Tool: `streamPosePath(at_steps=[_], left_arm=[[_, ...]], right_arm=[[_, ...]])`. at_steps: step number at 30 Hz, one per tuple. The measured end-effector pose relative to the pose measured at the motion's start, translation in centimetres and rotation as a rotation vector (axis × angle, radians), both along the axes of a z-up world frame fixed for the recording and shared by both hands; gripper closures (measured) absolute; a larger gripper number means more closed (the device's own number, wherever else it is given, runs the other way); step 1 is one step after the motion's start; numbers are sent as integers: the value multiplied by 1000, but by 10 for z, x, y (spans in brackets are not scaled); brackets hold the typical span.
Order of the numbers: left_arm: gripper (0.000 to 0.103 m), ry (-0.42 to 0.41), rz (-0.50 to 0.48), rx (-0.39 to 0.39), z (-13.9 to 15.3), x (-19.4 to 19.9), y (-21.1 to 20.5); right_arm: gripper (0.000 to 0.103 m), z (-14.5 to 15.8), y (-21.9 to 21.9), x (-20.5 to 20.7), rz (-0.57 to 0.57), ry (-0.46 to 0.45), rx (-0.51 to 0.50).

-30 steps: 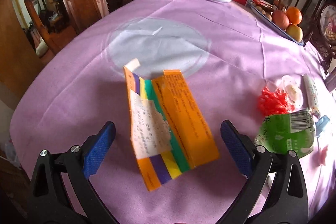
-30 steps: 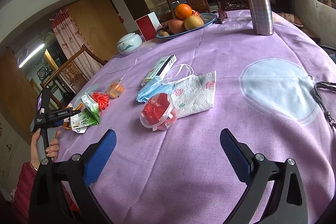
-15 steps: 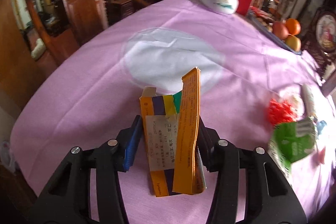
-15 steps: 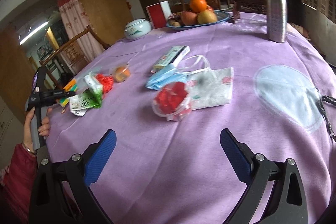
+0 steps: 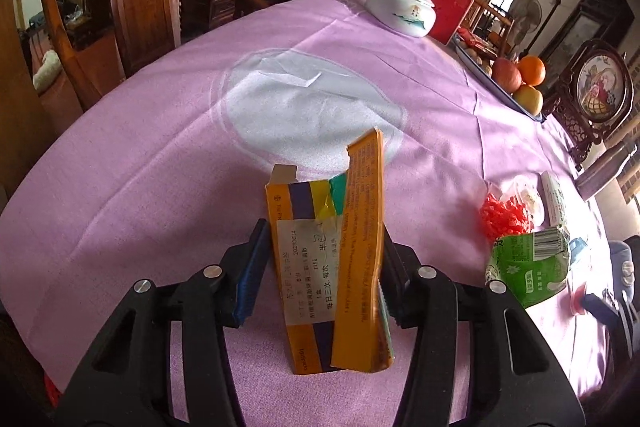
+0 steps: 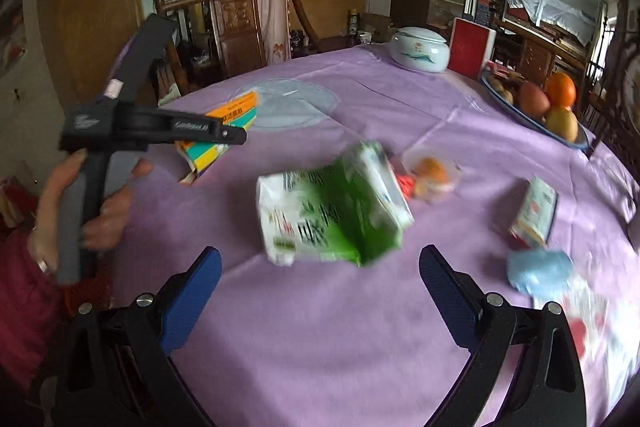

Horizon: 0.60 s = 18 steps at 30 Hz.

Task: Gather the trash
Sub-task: 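Hold the snack box in the left gripper while the right gripper grasps the green tea pouch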

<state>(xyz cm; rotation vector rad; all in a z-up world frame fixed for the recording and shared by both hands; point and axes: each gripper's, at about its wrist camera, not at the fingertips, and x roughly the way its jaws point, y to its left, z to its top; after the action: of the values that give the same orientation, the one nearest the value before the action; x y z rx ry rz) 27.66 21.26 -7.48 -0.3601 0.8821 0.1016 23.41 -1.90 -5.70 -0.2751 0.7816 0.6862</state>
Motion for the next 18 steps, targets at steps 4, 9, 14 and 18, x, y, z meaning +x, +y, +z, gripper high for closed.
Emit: streamPosePath(at_steps=[4,9,14,18], left_arm=[[44,-5,-20,-6,0,-1,-1],[35,0,-44,5,0,-1,-6],[30,22,-67,55,-1,2,-15],[29,39,-73,91,-2,5,-20]], right_arm=[[6,-10,32,20,-8,-36,-57],[6,-23,26,47,-27,104,-20],[6,-25,2,69,-69,175,84],[9,-27,-3,73,-62,215,142]])
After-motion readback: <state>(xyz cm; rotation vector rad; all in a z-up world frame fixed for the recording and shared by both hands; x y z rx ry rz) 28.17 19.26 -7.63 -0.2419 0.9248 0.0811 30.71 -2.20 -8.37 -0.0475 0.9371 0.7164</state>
